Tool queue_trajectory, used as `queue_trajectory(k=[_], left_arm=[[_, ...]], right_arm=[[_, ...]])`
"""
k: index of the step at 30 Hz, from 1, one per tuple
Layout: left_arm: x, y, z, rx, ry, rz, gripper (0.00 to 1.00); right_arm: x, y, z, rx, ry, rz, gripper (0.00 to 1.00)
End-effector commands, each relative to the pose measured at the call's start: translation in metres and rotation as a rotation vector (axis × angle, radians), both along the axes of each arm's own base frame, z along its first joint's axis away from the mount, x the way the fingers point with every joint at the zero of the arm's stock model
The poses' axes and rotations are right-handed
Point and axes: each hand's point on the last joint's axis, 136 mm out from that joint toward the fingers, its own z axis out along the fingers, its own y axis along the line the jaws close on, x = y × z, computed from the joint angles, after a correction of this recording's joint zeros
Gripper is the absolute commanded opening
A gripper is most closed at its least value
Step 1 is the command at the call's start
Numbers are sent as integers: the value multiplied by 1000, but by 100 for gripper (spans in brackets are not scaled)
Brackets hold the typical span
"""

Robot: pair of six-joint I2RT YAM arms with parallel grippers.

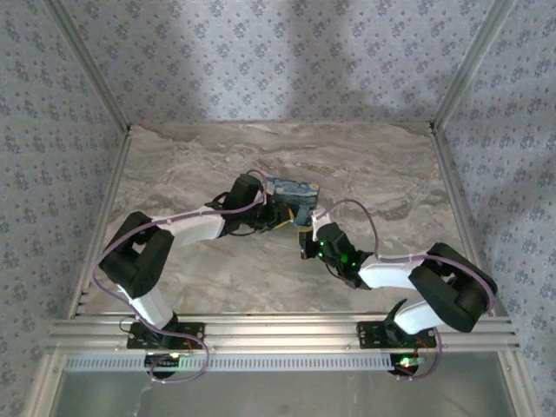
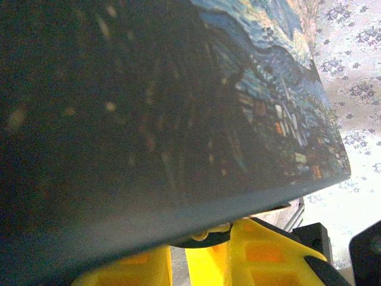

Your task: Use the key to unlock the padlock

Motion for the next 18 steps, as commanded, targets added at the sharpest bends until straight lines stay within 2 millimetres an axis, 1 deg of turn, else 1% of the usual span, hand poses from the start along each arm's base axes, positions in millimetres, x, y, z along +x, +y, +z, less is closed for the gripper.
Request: queue_trajectory(k=[1, 18], left_arm=[[1, -6, 15, -42, -43, -6, 21], [-2, -8, 11, -43, -36, -15, 21]], right_arm=[[4, 7, 17, 35, -42, 6, 0], [9, 14, 21, 42, -50, 15, 0]])
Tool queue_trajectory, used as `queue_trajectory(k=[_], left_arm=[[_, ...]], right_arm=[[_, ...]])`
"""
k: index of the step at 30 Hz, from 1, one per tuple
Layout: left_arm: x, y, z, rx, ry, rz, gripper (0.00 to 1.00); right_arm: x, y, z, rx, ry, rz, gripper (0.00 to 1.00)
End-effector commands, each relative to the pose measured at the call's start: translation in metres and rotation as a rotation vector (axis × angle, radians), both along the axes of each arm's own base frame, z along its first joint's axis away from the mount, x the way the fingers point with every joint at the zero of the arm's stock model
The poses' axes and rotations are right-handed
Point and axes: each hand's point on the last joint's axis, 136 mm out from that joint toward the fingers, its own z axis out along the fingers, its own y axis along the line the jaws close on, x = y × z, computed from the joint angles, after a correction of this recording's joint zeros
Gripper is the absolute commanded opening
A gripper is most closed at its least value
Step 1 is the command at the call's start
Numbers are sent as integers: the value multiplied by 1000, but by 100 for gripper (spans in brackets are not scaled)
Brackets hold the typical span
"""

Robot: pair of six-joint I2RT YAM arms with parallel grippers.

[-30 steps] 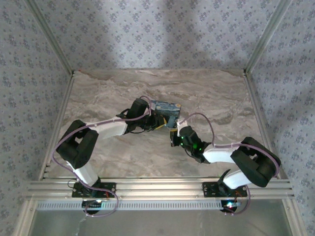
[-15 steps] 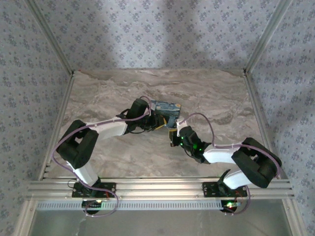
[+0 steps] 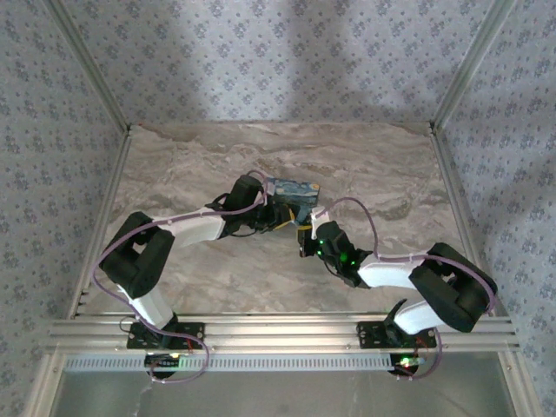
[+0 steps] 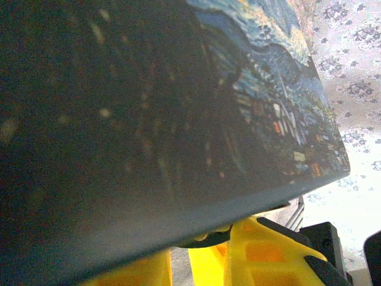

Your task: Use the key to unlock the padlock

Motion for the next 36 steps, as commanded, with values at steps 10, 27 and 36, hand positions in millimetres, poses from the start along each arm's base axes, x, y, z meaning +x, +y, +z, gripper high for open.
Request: queue_trajectory(k=[10, 27, 36], left_arm=[[-2, -8, 10, -34, -23, -17, 21], [-2, -8, 9, -33, -21, -16, 21], [-2, -9, 8, -31, -19, -16, 21]], right_arm=[[8, 11, 16, 34, -43, 10, 0], [16, 6, 14, 59, -17, -28, 0], [16, 2, 13, 82, -9, -38, 0]])
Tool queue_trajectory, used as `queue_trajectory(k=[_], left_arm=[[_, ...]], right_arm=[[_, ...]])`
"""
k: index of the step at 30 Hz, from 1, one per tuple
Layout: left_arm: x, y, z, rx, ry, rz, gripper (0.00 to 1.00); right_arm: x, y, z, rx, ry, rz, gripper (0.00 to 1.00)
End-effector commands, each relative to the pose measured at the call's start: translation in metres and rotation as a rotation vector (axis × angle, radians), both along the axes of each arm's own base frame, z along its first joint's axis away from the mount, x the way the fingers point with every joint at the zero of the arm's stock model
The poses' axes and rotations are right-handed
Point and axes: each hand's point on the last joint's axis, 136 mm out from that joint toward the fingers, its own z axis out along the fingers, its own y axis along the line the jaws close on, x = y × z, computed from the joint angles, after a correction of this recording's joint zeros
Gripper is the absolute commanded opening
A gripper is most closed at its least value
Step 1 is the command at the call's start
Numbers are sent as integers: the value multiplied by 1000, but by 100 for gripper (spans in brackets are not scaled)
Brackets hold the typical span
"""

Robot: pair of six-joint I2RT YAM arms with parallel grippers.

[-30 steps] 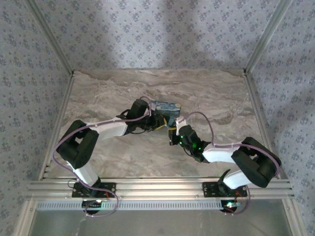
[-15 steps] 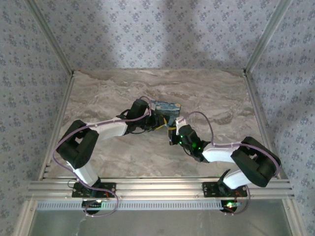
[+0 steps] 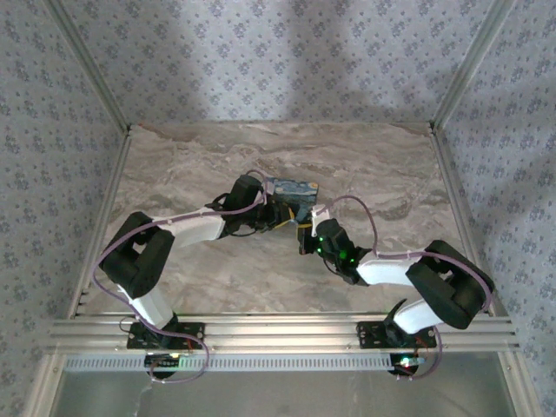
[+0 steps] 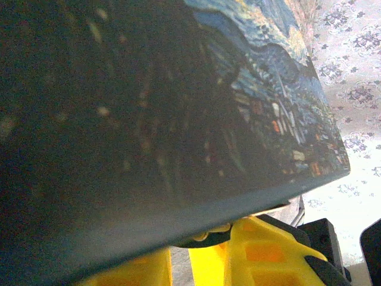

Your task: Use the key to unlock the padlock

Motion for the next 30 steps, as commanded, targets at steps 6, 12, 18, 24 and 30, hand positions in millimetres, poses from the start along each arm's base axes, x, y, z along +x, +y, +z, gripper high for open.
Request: queue_trajectory(k=[6, 12, 18, 24, 30], left_arm=[[-5, -9, 9, -35, -16, -32, 21], [-4, -9, 9, -36, -15, -30, 21], [-4, -9, 11, -39, -23, -29, 21], [-4, -9, 11, -44, -23, -30, 21], [-4, -9, 10, -45, -23, -29, 21]], right_arm=[[9, 2, 13, 61, -23, -24, 0], [9, 2, 12, 68, -13, -21, 0], [10, 1, 7, 73, 10, -23, 0], [9, 1, 7, 76, 12, -18, 0], [9, 1, 7, 88, 15, -20, 0]])
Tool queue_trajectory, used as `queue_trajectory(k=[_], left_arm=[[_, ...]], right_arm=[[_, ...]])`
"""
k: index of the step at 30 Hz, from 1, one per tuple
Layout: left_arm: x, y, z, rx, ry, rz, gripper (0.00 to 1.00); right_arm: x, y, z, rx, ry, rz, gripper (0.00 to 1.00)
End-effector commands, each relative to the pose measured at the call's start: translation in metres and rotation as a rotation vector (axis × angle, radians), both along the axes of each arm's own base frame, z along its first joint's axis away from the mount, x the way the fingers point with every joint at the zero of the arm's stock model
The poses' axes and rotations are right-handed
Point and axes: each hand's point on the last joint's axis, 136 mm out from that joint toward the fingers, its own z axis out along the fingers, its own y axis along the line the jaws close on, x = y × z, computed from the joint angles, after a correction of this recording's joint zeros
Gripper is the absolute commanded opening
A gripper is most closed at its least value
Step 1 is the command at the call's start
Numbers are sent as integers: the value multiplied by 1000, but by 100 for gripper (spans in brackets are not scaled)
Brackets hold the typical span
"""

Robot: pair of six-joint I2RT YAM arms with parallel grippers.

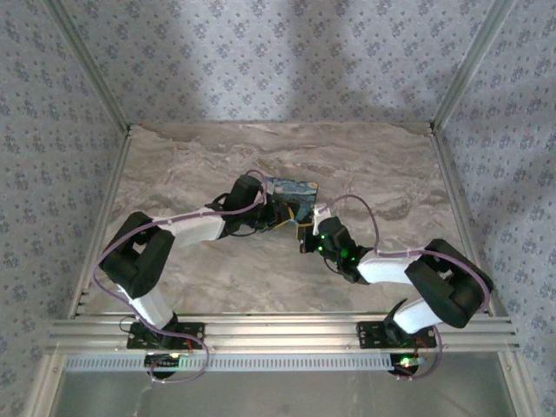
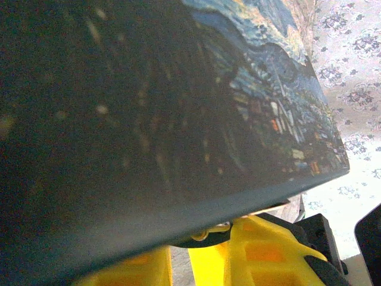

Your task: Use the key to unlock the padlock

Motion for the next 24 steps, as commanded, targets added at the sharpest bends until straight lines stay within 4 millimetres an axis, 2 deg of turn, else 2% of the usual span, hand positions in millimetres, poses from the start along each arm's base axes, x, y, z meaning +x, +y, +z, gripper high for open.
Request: queue_trajectory(k=[1, 18, 24], left_arm=[[-6, -9, 9, -42, -18, -36, 21], [-6, -8, 1, -30, -9, -34, 21], [-7, -10, 3, -33, -10, -36, 21]], right_arm=[[7, 1, 9, 50, -18, -21, 0], [8, 13, 26, 119, -54, 33, 0], [10, 10, 25, 105, -58, 20, 0]])
